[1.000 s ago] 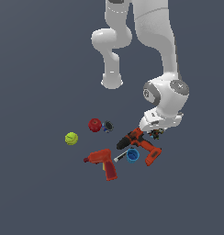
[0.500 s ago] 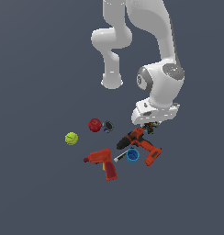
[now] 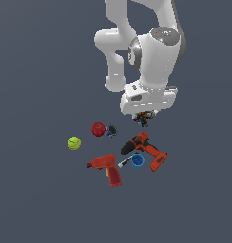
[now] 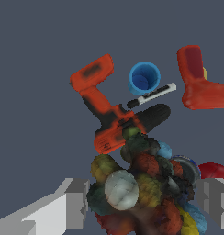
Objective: Pick up a designated object from a clutter of objects.
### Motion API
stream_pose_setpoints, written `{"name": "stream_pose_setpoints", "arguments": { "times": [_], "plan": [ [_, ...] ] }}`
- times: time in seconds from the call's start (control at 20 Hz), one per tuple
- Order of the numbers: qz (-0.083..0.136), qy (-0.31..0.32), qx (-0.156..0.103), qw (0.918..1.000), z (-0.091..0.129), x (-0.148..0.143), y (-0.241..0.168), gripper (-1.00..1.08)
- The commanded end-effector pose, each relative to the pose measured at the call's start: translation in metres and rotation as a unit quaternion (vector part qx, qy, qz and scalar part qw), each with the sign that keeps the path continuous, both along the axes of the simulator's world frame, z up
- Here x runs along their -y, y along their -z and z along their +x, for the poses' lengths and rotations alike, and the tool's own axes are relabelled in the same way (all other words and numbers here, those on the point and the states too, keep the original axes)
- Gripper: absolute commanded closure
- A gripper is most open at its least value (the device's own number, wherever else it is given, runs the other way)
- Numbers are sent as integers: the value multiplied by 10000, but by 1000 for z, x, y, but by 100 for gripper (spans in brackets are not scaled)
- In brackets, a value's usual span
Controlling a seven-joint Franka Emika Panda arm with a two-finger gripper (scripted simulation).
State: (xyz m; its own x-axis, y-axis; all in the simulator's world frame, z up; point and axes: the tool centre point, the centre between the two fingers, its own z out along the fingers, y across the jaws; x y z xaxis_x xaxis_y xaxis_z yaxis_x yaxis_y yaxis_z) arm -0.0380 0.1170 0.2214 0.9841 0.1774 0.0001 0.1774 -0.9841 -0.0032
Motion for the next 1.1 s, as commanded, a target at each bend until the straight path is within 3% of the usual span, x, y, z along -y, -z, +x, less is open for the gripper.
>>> {"name": "stream_pose_setpoints", "arguments": {
  "times": [0.0, 0.55, 1.05],
  "plan": [
    [7, -3, 2, 10000, 0, 19, -27, 108],
    [0, 6, 1, 10000, 6, 94, -125, 108],
    [-13, 11, 2, 10000, 11, 126, -168, 108]
  ]
}}
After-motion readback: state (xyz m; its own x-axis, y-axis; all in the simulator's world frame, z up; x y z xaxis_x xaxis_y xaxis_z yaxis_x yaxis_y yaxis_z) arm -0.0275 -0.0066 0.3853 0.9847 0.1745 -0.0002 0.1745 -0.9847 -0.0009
